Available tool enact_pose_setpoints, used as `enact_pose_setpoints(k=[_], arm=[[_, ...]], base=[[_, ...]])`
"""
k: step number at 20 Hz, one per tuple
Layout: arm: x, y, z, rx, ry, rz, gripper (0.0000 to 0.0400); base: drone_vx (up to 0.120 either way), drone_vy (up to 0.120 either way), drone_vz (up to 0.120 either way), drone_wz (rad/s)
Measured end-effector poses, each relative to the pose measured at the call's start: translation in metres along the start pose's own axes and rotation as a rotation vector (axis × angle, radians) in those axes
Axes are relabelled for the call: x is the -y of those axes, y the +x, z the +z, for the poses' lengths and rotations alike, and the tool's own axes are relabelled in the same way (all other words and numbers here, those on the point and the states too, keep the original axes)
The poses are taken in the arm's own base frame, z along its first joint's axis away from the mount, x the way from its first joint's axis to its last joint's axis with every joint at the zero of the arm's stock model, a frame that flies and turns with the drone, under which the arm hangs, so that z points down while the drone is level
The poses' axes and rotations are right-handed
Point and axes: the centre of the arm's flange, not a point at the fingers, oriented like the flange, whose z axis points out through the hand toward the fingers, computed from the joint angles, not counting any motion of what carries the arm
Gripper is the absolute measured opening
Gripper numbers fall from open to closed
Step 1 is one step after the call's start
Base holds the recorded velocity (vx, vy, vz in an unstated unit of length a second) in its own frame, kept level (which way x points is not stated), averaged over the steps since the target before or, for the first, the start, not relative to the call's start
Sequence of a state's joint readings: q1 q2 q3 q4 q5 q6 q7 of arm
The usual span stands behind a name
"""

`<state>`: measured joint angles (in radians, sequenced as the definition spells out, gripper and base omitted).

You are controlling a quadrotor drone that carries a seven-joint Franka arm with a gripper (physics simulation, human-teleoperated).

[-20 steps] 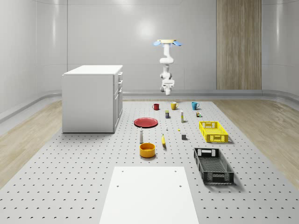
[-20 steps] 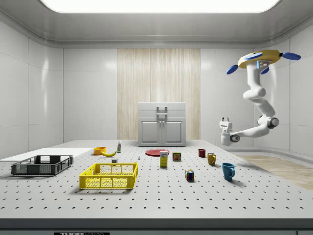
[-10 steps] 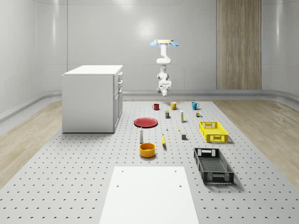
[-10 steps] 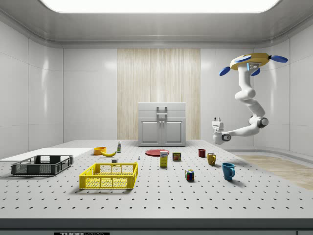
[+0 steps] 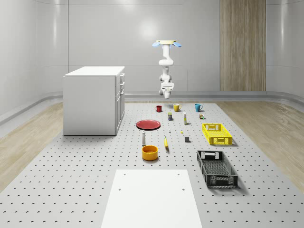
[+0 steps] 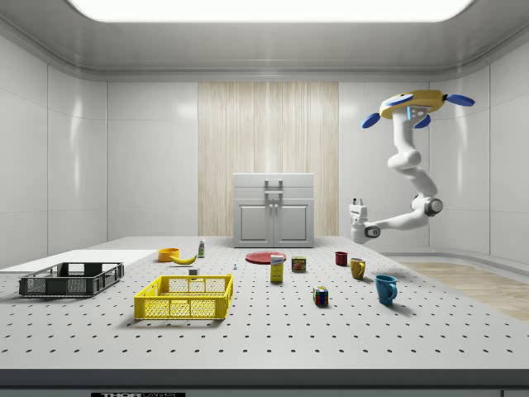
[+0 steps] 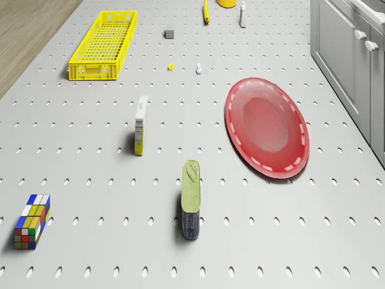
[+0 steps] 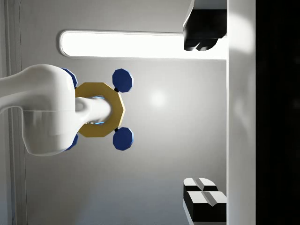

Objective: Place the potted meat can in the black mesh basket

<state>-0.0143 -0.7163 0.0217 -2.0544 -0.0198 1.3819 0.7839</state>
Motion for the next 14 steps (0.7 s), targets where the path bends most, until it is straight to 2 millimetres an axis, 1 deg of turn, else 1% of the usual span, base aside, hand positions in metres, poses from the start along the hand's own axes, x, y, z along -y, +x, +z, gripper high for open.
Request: enact_pose_setpoints(k=[8, 11, 14], arm=[[0.006, -0.007, 0.000, -0.072, -0.064, -0.001, 0.0400], [0.012, -0.013, 0.002, -0.134, -0.123, -0.003, 0.0400], [0.021, -0.023, 0.005, -0.235, -0.221, -0.005, 0.0400]], base=[[0.120, 0.000, 0.000, 0.000], [0.120, 0.000, 0.000, 0.000], [0.120, 0.000, 0.000, 0.000]])
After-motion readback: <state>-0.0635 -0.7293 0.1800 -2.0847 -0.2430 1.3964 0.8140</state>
